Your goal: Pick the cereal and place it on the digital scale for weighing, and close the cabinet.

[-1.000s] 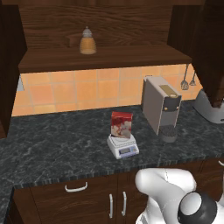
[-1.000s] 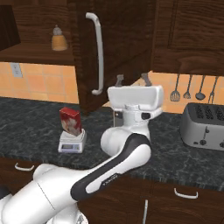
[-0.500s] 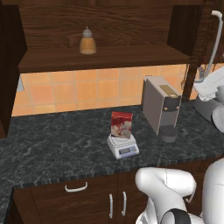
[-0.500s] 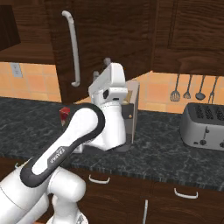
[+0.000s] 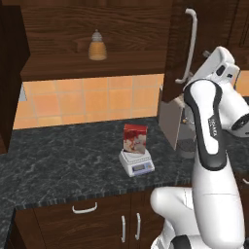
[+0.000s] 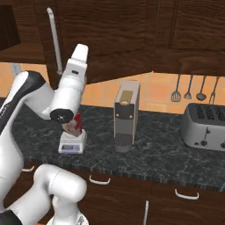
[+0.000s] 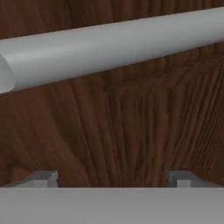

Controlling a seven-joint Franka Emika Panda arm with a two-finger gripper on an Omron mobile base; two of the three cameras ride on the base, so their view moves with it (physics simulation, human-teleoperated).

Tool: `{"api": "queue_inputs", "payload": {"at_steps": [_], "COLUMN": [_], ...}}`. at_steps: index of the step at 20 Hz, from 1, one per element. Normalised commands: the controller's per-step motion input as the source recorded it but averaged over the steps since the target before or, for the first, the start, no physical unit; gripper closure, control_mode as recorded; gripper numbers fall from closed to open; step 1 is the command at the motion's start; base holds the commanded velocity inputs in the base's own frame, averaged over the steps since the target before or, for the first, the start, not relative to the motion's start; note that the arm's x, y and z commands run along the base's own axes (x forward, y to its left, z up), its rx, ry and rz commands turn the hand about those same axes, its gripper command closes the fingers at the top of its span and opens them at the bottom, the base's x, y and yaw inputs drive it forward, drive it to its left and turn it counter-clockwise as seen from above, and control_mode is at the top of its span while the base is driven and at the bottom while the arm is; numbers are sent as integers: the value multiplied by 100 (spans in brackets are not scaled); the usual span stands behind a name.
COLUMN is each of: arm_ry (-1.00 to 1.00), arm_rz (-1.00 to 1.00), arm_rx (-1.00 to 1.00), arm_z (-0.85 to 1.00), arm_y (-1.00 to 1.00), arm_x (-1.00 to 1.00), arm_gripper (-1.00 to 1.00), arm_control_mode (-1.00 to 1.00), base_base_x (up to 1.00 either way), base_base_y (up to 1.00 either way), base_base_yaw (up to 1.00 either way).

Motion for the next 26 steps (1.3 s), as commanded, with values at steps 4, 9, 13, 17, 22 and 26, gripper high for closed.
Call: {"api": "queue_inputs", "payload": {"at_steps": [4,9,13,17,22,26], "arm_ry": [20,3,0,-1,0,0], "arm_rz": [0,0,0,0,0,0], "arm_rx": [-8,0,0,0,0,0], "arm_z": [2,-6,-13,-23,-18,-1], "arm_y": [21,3,1,1,0,0], "arm_x": [77,78,77,76,81,76], "arm_gripper": [-100,-100,-100,-100,-100,-100], "arm_control_mode": [-100,-100,-100,-100,-100,-100], "base_base_x": [0,0,0,0,0,0], "base_base_y": [0,0,0,0,0,0], "base_base_yaw": [0,0,0,0,0,0]}}
